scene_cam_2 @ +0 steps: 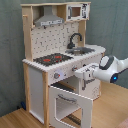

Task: Play with the kitchen

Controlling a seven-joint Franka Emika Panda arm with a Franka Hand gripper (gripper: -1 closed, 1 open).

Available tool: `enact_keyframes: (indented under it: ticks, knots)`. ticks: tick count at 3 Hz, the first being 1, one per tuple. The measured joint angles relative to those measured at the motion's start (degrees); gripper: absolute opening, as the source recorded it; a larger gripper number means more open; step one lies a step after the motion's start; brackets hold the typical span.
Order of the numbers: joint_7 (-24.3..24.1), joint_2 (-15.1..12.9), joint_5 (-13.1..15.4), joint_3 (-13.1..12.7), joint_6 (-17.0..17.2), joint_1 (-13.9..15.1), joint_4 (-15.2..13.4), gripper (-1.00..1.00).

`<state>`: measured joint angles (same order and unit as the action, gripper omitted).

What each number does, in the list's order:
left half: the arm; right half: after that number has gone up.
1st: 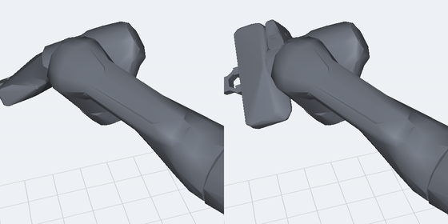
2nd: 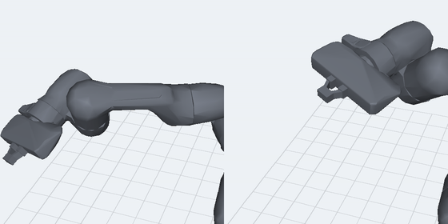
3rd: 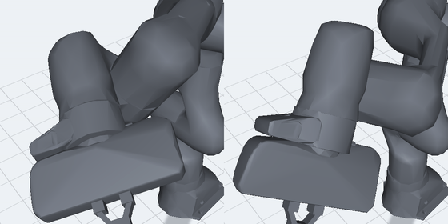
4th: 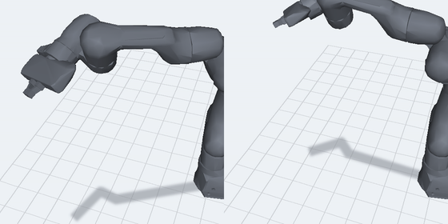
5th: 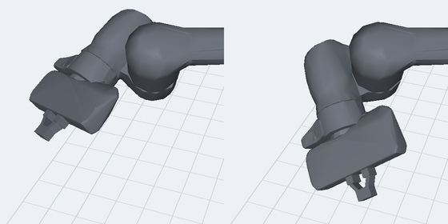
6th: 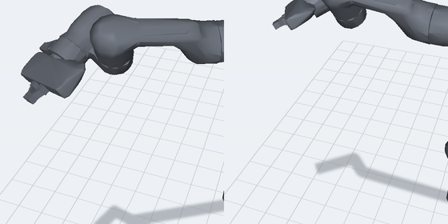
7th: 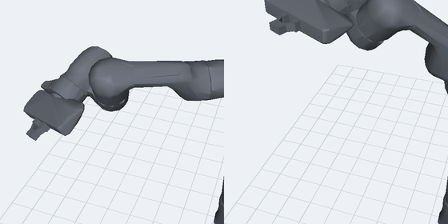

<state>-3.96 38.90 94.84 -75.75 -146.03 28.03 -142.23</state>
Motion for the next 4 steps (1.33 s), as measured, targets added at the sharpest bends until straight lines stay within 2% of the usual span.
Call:
enact_keyframes:
  ticks: [3, 4]
  knots:
    - [-4.69, -0.45, 0.00, -10.96, -0.12, 12.76, 5.59, 1.00]
    - [-4.68, -0.44, 0.91, -11.71, -2.04, 15.12, 7.99, 1.00]
